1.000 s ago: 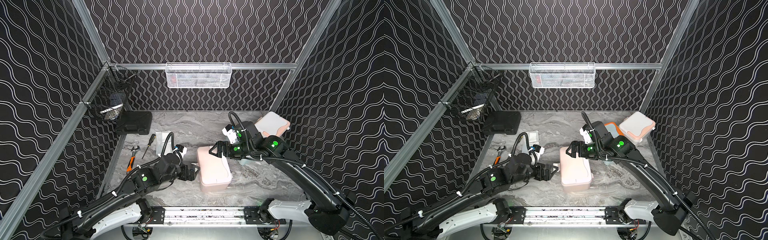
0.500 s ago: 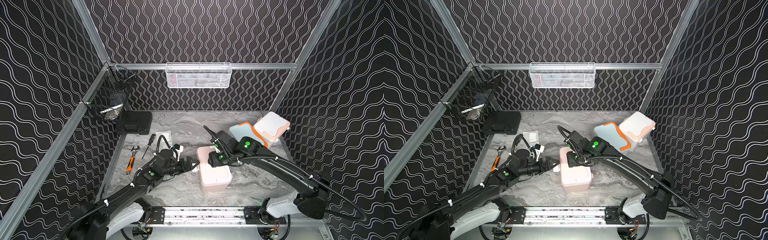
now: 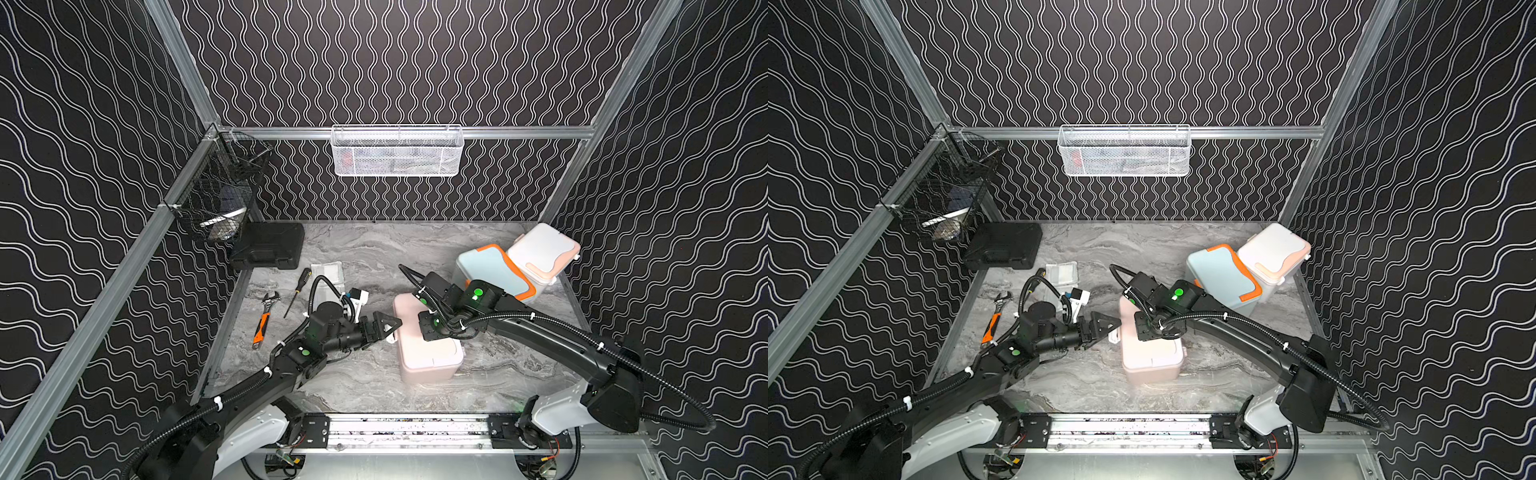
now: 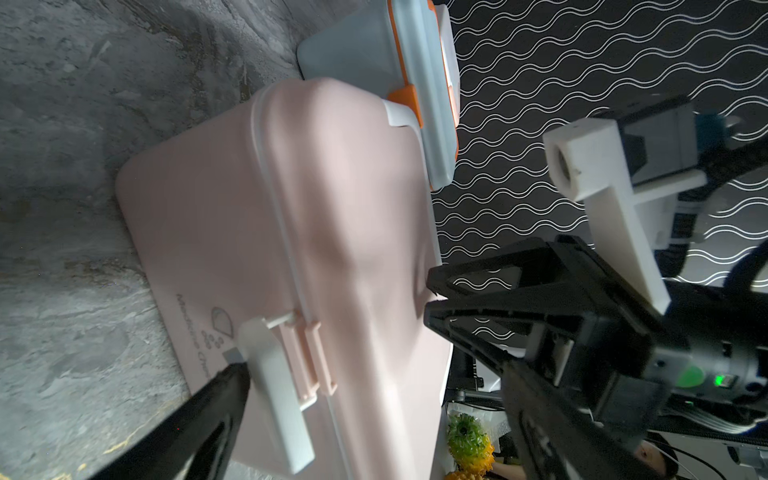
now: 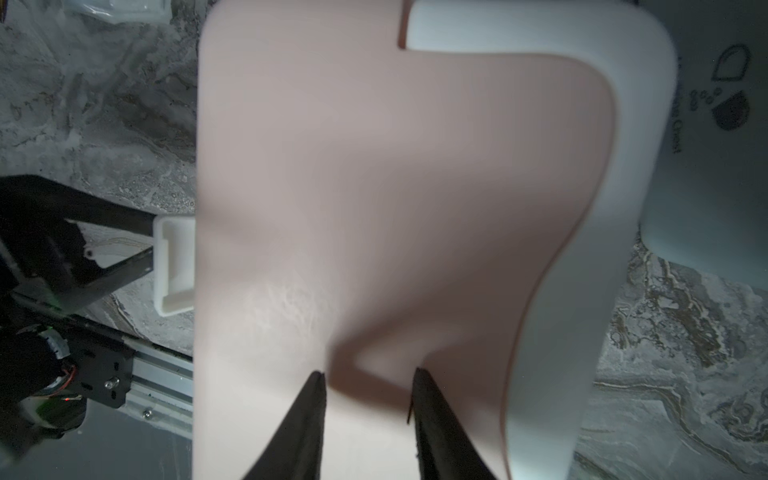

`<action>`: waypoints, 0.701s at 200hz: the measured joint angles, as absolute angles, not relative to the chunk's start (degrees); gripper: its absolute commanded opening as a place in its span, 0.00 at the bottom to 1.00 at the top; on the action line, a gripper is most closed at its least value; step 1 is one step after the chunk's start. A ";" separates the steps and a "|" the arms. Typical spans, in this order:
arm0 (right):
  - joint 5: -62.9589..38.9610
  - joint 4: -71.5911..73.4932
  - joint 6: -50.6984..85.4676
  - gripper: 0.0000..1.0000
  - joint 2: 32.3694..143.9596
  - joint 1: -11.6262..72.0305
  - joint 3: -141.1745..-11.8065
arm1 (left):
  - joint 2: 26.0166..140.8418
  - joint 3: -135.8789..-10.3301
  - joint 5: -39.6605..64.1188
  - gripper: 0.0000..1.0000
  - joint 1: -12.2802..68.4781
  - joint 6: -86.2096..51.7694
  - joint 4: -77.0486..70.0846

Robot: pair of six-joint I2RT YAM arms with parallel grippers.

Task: Open first aid kits and take out gauze
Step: Fasten the fastener of the first aid kit.

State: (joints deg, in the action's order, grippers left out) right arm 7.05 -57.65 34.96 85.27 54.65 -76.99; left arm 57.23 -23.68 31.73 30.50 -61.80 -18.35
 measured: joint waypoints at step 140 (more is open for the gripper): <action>7.79 -53.30 36.86 0.35 82.41 54.63 -73.80 | 57.06 -26.17 30.15 0.99 35.70 -63.29 -15.86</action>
